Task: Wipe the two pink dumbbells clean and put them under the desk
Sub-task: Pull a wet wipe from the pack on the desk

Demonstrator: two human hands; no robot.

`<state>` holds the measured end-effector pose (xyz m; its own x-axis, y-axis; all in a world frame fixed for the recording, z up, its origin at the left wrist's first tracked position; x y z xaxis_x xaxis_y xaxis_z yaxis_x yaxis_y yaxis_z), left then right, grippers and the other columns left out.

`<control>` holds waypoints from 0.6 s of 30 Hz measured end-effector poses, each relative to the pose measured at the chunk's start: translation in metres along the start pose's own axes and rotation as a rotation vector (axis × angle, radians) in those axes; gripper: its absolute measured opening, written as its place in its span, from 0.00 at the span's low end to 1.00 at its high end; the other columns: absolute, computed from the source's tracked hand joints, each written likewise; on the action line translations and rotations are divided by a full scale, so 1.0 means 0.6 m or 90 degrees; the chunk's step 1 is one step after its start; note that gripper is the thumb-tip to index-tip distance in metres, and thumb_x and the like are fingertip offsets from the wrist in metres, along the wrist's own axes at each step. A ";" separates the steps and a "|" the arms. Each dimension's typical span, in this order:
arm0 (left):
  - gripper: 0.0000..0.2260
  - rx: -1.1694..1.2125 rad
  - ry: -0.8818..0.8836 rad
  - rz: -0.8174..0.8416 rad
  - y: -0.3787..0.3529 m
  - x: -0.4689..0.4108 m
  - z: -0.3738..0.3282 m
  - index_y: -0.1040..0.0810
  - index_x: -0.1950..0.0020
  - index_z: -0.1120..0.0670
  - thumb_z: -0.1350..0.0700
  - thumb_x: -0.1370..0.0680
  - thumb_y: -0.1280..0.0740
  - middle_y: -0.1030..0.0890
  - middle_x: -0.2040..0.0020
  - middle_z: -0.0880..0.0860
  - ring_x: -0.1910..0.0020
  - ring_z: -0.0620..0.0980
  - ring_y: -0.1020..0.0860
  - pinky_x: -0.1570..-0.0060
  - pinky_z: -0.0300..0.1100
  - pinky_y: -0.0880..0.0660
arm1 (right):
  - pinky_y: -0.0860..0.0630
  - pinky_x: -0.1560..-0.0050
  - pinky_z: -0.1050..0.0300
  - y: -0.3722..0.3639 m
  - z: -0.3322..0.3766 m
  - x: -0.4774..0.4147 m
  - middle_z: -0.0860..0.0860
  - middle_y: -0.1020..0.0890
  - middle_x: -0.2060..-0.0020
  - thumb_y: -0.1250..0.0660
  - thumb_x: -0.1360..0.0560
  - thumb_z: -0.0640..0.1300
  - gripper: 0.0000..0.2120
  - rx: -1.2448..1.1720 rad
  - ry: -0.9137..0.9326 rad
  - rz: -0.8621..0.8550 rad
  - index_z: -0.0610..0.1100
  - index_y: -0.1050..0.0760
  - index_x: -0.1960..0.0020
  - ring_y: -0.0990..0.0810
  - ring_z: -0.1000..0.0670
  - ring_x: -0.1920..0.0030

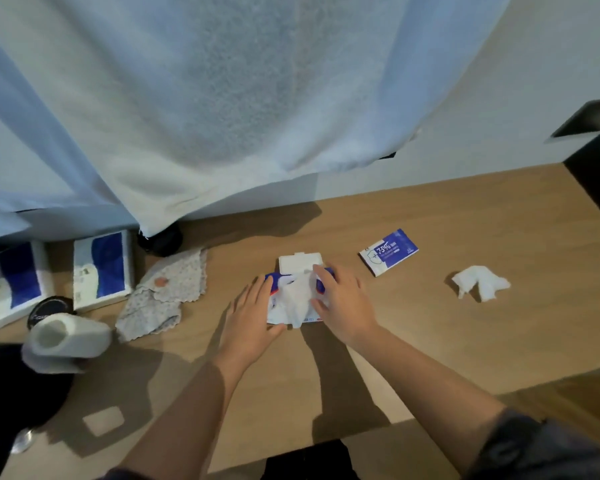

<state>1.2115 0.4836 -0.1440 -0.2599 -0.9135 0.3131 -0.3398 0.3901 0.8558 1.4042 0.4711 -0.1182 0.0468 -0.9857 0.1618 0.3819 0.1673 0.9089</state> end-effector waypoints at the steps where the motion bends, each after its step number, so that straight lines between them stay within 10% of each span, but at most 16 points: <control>1: 0.42 0.008 -0.004 0.000 -0.001 -0.006 0.002 0.48 0.20 0.50 0.42 0.26 0.30 0.44 0.20 0.49 0.22 0.49 0.42 0.27 0.48 0.39 | 0.35 0.33 0.49 -0.003 -0.002 -0.011 0.46 0.31 0.30 0.33 0.22 0.48 0.26 -0.012 0.012 0.007 0.48 0.34 0.26 0.32 0.43 0.31; 9: 0.37 -0.010 -0.043 -0.016 -0.006 -0.028 0.008 0.42 0.21 0.48 0.43 0.26 0.31 0.43 0.20 0.48 0.22 0.49 0.41 0.29 0.47 0.40 | 0.28 0.48 0.47 -0.005 -0.011 -0.043 0.47 0.19 0.48 0.29 0.27 0.36 0.03 -0.165 0.124 -0.076 0.42 0.21 0.57 0.21 0.42 0.46; 18: 0.37 -0.017 -0.030 -0.018 -0.009 -0.024 0.002 0.45 0.20 0.48 0.42 0.24 0.31 0.46 0.19 0.48 0.23 0.49 0.41 0.27 0.47 0.41 | 0.31 0.37 0.51 -0.010 -0.026 -0.044 0.48 0.26 0.36 0.32 0.24 0.46 0.18 -0.081 0.014 0.043 0.45 0.25 0.34 0.29 0.46 0.36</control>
<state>1.2160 0.4948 -0.1536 -0.2925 -0.9174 0.2698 -0.3239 0.3604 0.8747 1.4150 0.4957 -0.1337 0.0962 -0.9729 0.2104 0.4911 0.2303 0.8401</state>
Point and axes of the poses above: each hand's wrist, its own x-axis away from the middle knuckle, its own y-axis out of the back of the hand, z = x × y, the point moved 1 cm from there along -x, towards the middle knuckle
